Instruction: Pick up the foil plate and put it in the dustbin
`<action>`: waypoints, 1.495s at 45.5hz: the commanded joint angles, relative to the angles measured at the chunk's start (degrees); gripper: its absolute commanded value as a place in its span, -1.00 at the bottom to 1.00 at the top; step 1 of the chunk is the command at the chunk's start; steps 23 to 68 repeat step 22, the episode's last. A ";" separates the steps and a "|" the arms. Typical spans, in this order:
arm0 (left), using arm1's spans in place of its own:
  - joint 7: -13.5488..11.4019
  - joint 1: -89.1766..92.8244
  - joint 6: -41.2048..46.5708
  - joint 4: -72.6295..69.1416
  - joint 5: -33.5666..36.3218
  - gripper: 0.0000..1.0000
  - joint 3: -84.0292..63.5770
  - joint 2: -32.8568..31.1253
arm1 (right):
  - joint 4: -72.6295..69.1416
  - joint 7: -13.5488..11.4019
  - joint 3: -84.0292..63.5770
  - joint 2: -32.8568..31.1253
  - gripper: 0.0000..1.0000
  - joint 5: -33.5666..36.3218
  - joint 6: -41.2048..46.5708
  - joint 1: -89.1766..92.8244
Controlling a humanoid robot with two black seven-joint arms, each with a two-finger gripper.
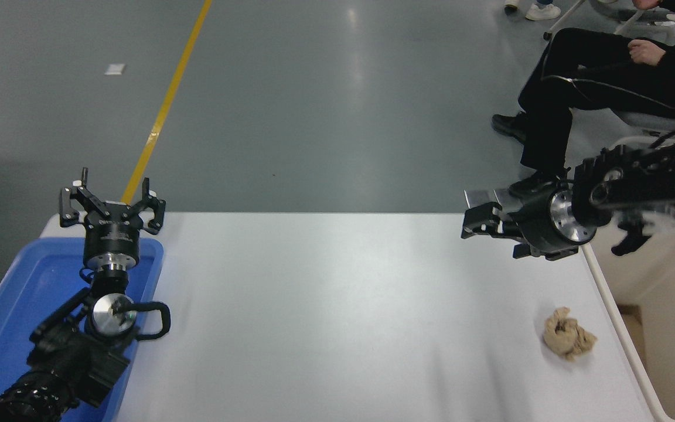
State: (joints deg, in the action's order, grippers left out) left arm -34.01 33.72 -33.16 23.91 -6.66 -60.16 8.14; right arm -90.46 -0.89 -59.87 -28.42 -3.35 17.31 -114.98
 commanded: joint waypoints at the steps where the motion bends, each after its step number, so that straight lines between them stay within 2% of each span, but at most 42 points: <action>1: 0.00 -0.06 0.03 0.00 -0.02 0.98 -0.04 0.03 | -9.54 -0.78 -1.83 -4.01 1.00 0.10 12.55 -11.58; 8: 0.00 0.03 0.03 0.00 -0.02 0.98 0.04 0.03 | -9.54 -1.92 -1.91 -4.37 1.00 0.10 21.53 -16.06; 16: 0.00 -0.06 0.03 0.00 -0.02 0.98 -0.04 0.03 | -9.54 -9.82 -2.18 -3.49 1.00 0.18 21.71 -16.68; 20: 0.00 -0.06 0.03 0.00 -0.02 0.98 -0.04 0.03 | -9.54 -11.23 -3.06 -3.57 1.00 0.18 21.53 -16.68; 68: 0.00 -0.06 0.03 0.00 -0.02 0.98 0.04 0.03 | -9.54 -11.32 -3.32 -3.57 1.00 0.18 21.53 -16.59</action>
